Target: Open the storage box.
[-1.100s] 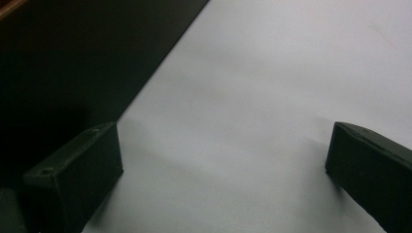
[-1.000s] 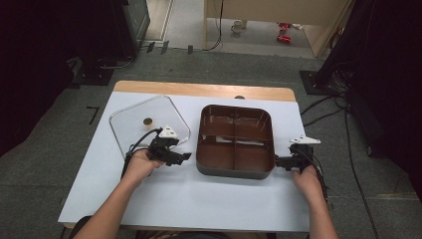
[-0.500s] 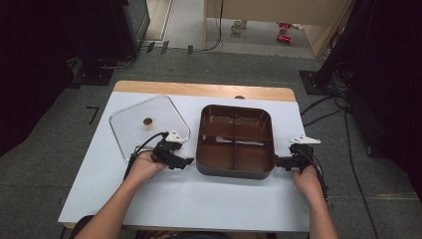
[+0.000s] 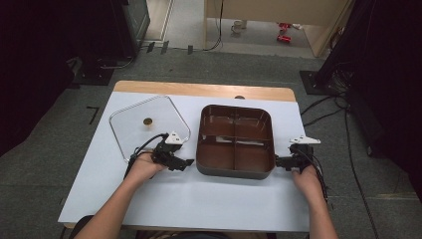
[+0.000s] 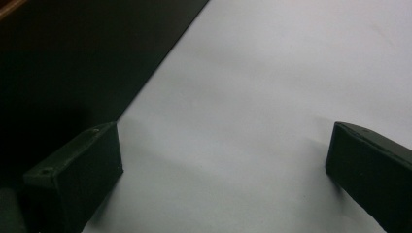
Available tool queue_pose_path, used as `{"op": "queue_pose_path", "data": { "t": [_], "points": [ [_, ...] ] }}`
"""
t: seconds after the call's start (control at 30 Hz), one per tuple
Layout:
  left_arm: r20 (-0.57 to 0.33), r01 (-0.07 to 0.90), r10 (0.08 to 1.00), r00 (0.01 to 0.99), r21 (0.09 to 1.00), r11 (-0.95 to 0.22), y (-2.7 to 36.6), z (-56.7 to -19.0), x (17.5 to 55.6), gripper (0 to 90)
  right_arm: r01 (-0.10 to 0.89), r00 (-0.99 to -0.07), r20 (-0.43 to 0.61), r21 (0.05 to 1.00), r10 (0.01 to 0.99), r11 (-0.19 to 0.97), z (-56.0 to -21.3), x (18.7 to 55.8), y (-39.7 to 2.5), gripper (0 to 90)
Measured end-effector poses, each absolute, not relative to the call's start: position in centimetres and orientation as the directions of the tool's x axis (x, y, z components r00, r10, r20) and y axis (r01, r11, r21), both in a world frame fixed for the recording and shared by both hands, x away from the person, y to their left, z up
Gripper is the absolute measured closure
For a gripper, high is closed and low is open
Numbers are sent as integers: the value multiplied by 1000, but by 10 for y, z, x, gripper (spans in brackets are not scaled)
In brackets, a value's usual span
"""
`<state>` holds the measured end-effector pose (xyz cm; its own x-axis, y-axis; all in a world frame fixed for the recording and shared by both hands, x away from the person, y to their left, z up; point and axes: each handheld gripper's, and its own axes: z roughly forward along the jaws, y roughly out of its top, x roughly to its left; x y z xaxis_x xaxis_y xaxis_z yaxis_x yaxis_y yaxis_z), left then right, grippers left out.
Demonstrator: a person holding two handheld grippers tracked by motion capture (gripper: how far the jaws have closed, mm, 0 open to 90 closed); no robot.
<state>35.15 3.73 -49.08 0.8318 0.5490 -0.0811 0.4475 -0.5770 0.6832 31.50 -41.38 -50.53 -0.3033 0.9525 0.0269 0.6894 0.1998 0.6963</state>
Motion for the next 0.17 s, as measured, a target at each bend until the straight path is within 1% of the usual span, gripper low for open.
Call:
{"op": "queue_pose_path", "data": {
  "t": [0.17],
  "points": [
    [-66,423,540,839,703,-572,38,-494,348,171,689,-303,27,696,953,200,-505,315,-414,0]
  ]
}}
